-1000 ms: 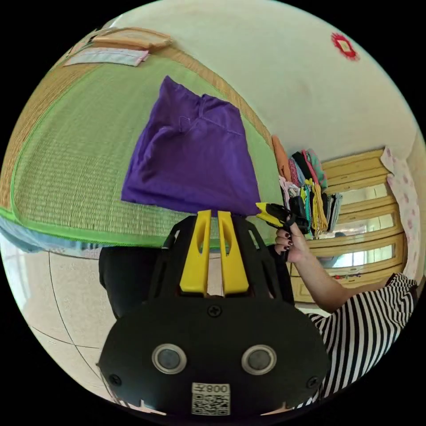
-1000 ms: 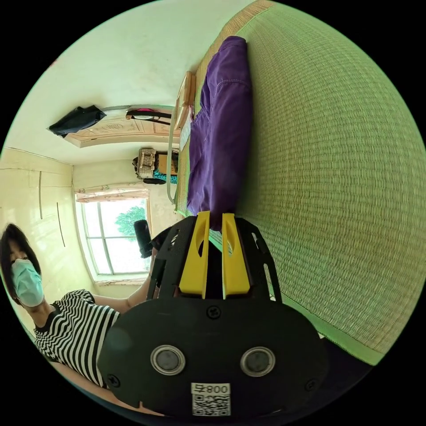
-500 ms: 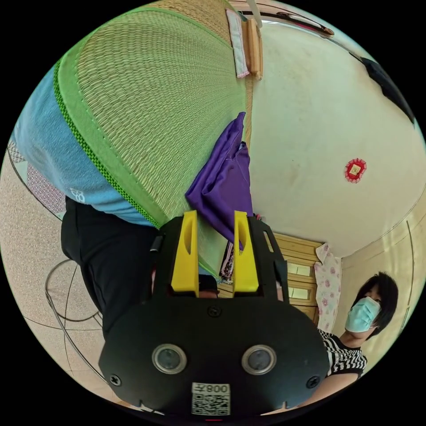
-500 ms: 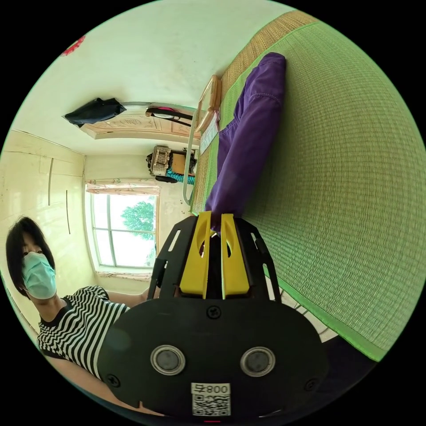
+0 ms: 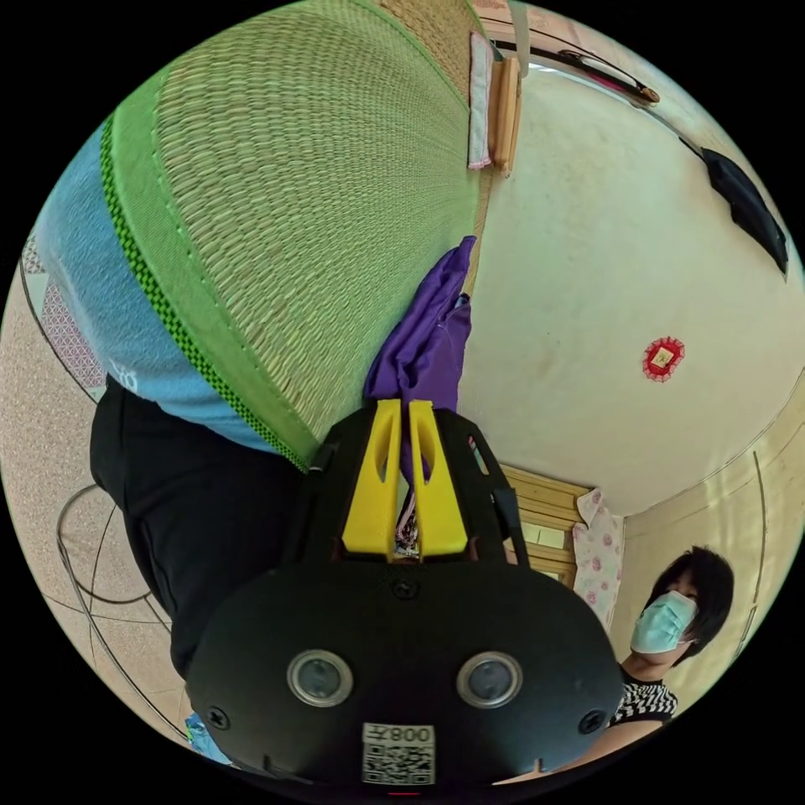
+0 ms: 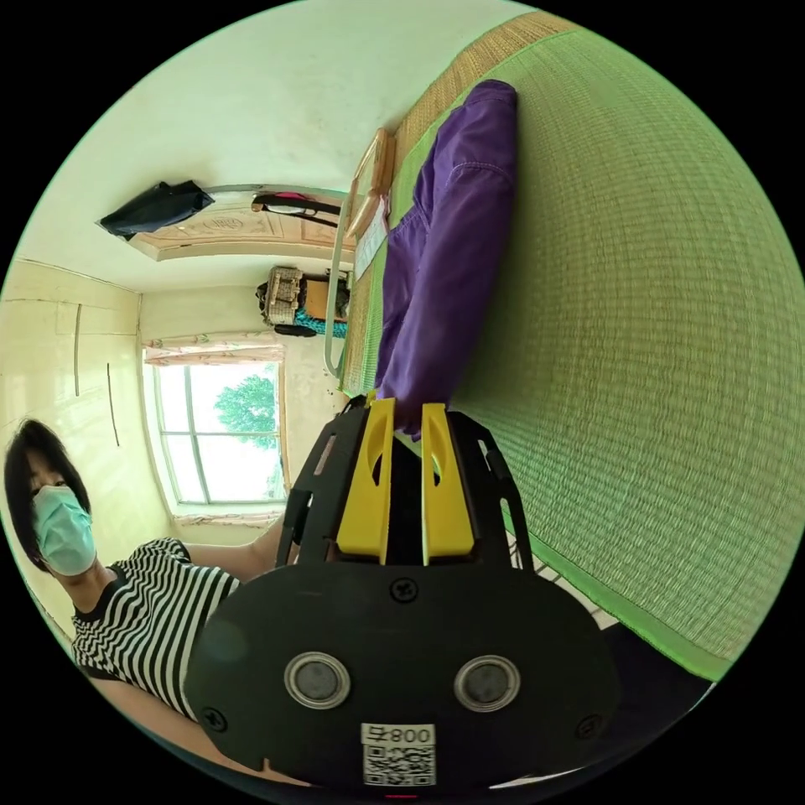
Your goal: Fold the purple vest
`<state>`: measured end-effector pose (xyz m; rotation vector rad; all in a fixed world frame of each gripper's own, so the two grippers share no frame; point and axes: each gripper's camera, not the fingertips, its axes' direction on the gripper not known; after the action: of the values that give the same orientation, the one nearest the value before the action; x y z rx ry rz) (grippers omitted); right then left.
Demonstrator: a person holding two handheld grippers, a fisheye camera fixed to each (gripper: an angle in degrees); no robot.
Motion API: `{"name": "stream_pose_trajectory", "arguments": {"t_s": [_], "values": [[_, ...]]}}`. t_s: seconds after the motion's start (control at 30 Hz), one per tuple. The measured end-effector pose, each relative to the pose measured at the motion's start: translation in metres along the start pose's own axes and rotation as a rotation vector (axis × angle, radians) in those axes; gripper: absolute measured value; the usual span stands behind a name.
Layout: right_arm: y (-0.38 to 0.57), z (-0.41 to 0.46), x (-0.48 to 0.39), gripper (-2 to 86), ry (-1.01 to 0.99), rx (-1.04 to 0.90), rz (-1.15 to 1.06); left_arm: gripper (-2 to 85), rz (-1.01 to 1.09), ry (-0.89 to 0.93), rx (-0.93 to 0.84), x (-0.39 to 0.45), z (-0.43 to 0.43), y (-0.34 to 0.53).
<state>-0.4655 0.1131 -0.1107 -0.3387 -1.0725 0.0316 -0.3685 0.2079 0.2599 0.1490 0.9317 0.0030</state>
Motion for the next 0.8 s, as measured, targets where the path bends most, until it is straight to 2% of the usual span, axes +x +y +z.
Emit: {"name": "stream_pose_trajectory", "arguments": {"t_s": [0.27, 0.43, 0.63, 0.8], "values": [[0.009, 0.018, 0.078, 11.1, -0.014, -0.001, 0.087, 1.4, -0.006, 0.015, 0.0, 0.01, -0.008, -0.006], [0.006, 0.02, 0.117, 11.6, -0.087, 0.068, 0.096, 1.3, -0.007, 0.016, 0.002, 0.026, -0.01, -0.009], [-0.011, 0.036, 0.157, 9.5, -0.145, 0.054, 0.104, 1.2, 0.002, 0.026, -0.002, 0.063, -0.012, -0.012], [0.0, 0.014, 0.187, 6.0, -0.186, 0.093, 0.086, 1.2, 0.061, 0.03, -0.036, 0.116, -0.011, -0.01]]}}
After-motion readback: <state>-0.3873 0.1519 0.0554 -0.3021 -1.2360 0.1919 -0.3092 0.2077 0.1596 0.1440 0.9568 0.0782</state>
